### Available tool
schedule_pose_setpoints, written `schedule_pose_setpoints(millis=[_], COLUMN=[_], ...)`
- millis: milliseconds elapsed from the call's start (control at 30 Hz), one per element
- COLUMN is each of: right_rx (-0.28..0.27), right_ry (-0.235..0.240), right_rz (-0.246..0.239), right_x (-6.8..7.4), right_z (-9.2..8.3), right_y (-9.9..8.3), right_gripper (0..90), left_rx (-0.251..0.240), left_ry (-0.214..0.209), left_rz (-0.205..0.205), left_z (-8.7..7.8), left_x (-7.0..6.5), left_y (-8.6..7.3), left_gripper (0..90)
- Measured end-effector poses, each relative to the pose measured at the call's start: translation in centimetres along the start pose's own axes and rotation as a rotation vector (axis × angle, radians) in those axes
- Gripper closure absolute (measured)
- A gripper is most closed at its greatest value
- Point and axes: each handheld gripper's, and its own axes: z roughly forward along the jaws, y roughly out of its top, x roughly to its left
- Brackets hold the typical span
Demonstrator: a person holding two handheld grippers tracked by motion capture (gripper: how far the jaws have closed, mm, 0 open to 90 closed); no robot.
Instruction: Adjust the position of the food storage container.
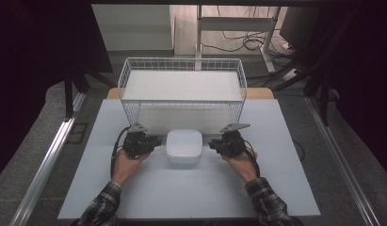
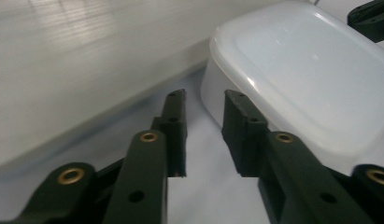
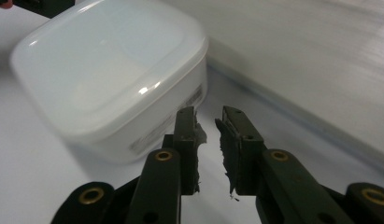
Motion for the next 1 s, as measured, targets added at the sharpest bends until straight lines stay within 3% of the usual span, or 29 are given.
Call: schedule_pose_setpoints(millis=[133, 233, 333, 500, 600, 800, 1000], right_rx=[-0.005, -0.008, -0.002, 0.005, 0.014, 0.018, 0.021], right_ry=[-0.014, -0.022, -0.040, -0.011, -0.012, 0.031, 0.042], right_rz=[0.003, 0.005, 0.004, 0.016, 0.005, 0.014, 0.009], right_x=[-0.3, -0.4, -0.6, -0.7, -0.5, 0.2, 1.3], right_z=[1.5, 2.6, 3.6, 4.6, 4.5, 3.6, 2.4], right_y=[0.9, 1.4, 1.7, 2.0, 1.9, 1.0, -0.1], right_gripper=[85.2, 88.9, 89.2, 89.4, 89.4, 89.4, 89.4], left_rx=[0.015, 0.017, 0.028, 0.032, 0.035, 0.041, 0.069], left_ry=[0.006, -0.038, -0.045, -0.068, -0.077, -0.098, -0.101], left_rz=[0.001, -0.018, -0.020, -0.038, -0.034, -0.036, -0.010], left_z=[1.7, 2.7, 3.5, 3.6, 3.3, 2.4, 1.6], left_x=[0.6, 0.9, 0.6, 0.5, 0.2, -1.0, -2.5], left_y=[0.9, 1.3, 1.5, 1.2, 0.9, -0.1, -0.7], left_gripper=[83.6, 89.3, 89.8, 90.0, 90.0, 89.9, 89.8])
